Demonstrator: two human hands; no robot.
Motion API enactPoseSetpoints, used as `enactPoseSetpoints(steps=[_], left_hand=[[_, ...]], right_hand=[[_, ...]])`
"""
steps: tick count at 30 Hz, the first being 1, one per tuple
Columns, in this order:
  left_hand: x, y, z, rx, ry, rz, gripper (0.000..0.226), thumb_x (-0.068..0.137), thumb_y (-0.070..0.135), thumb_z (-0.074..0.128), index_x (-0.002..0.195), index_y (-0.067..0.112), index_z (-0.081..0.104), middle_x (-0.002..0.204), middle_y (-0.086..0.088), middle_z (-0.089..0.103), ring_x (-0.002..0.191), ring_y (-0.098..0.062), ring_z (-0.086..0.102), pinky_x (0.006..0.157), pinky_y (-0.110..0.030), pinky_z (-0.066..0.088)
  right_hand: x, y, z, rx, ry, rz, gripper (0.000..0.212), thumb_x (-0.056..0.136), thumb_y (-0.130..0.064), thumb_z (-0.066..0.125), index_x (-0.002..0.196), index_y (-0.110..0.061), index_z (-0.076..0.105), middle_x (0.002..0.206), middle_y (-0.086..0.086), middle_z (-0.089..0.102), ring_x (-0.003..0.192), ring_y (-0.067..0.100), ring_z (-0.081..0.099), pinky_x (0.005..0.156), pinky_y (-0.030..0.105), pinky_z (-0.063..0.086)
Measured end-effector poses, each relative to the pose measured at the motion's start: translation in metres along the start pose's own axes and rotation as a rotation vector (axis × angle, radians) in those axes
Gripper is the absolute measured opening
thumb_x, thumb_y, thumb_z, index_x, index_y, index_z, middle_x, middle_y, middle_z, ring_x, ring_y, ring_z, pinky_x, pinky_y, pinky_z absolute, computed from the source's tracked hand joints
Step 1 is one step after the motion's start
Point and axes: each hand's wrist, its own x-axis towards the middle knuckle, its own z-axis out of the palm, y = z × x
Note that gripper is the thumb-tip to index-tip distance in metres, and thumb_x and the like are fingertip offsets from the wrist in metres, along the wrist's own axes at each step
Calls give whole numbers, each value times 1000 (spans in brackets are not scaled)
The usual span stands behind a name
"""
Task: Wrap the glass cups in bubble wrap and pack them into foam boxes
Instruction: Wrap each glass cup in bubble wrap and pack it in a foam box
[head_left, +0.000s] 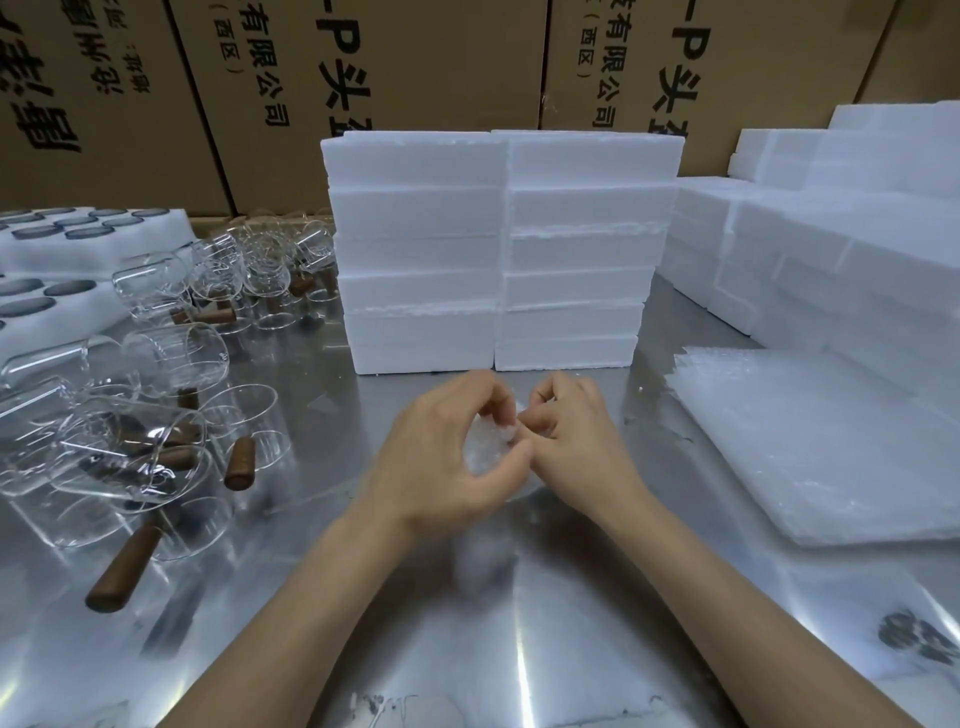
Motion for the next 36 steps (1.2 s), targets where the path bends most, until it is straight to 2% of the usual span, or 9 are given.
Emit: enactPoseSetpoints(steps=[6,8,11,16,21,24,28,33,36], left_hand=[[0,-19,6,464,-146,93,45,80,54,39,61,17,54,60,4,59,72,-17,57,115,-38,20],[3,-15,10,590,-232,85,53,80,62,30,56,20,50,56,6,58,75,-13,52,117,-38,13],[4,-8,12,685,-301,52,68,76,67,18,69,19,65,69,9,66,84,-9,48,118,-36,5],[-2,-10,1,465,27,188,29,72,43,55,69,18,69,67,7,64,74,-20,60,105,-48,37],[2,-13,-1,557,-226,-24,49,69,58,27,75,25,63,81,12,63,121,-11,52,119,-40,-4],[6,-15,2,614,-276,-64,41,66,55,22,63,24,48,65,11,52,103,-9,57,117,-35,-15],[0,-15,4,547,-190,-1,36,70,52,34,65,22,54,67,11,54,83,-13,60,120,-43,0],[-1,-15,-5,196,255,97,37,78,43,53,97,13,61,94,9,62,94,-7,57,110,-54,29],[-1,-20,-1,48,251,45,47,81,46,53,117,16,51,109,13,58,109,1,51,103,-54,37]], right_hand=[[-10,1,-9,234,145,-49,29,94,-37,41,84,-29,67,86,-17,61,95,8,51,79,17,40],[-12,-1,-13,194,208,-98,33,89,-38,36,80,-32,66,80,-21,63,92,5,52,77,12,36],[-15,-4,-12,55,127,-218,41,91,-34,32,86,-25,72,86,-16,67,96,8,51,90,29,38],[-15,-7,-10,-188,78,-295,51,92,-32,23,90,-22,73,97,-13,68,105,9,47,95,28,30],[-10,-10,-5,-404,-28,-286,55,91,-38,15,85,-22,67,92,-10,66,107,11,45,97,26,23],[-8,-14,1,-419,-15,-290,55,92,-38,19,80,-18,68,86,-5,67,103,16,47,94,29,24],[-12,-10,1,-399,13,-325,58,93,-41,15,84,-18,68,88,-5,66,102,16,48,94,30,29],[-14,0,-14,185,287,-206,39,94,-41,32,99,-27,68,94,-23,62,101,0,52,85,11,37],[-7,5,-23,361,396,-134,30,94,-41,35,97,-34,64,96,-21,67,102,0,57,85,12,39]])
